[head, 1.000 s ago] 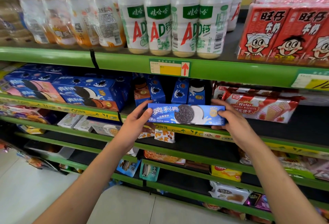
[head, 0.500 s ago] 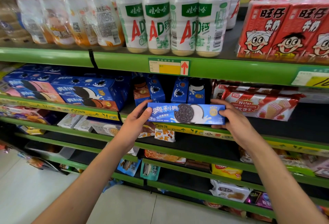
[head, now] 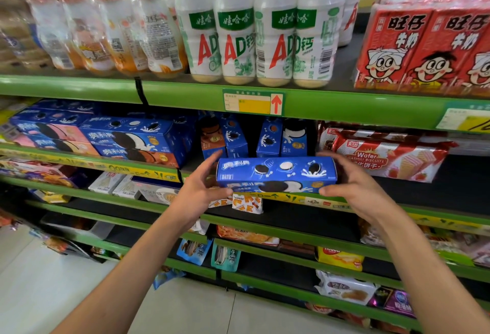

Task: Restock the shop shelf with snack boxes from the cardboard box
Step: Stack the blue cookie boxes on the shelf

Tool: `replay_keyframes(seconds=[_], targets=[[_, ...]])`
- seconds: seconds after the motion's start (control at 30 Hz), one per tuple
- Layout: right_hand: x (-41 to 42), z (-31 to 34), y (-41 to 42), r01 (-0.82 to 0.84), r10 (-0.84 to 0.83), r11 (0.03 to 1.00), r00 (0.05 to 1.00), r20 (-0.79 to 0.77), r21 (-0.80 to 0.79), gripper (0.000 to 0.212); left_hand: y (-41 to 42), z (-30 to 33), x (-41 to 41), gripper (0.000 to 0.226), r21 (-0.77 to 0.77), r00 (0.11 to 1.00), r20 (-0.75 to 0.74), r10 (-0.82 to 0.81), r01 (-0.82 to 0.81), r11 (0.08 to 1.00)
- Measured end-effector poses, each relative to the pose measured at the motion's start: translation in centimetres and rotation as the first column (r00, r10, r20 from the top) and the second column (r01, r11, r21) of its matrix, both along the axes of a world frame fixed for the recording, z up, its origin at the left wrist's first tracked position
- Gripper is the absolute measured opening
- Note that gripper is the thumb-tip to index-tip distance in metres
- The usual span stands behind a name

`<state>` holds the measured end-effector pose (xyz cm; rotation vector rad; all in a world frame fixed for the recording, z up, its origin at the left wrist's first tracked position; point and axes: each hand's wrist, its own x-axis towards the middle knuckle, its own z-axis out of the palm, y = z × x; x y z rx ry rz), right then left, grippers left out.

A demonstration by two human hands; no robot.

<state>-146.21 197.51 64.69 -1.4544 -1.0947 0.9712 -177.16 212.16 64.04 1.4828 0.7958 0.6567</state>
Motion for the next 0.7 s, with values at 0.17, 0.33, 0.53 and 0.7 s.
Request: replay_keyframes(seconds=[0.17, 0.33, 0.53, 0.7], targets=[[-0.6, 0.4, -0.1, 0.016, -0.016, 1.0, 0.995, 0.103, 0.009, 0.073, 0.0, -0.6, 0.2, 0.063, 0.087, 0.998, 0.008, 0.066, -0.066, 0.994], [-0.6, 0.7, -0.2, 0.002, 0.001, 1.0, 0.992, 0.128, -0.028, 0.072, 0.3, -1.0, 0.4, 0.061, 0.082, 0.997, 0.015, 0.073, -0.074, 0.994], [-0.5, 0.5, -0.1, 0.005, -0.001, 1.0, 0.991, 0.132, -0.028, 0.072, 0.4, -1.2, 0.3, 0.064, 0.063, 0.997, 0.017, 0.08, -0.081, 0.995], [-0.5, 0.5, 0.0, 0.015, -0.012, 0.999, 0.994, 0.11, -0.029, 0.073, 0.4, -1.1, 0.4, 0.065, 0.06, 0.997, 0.015, 0.079, -0.08, 0.995]])
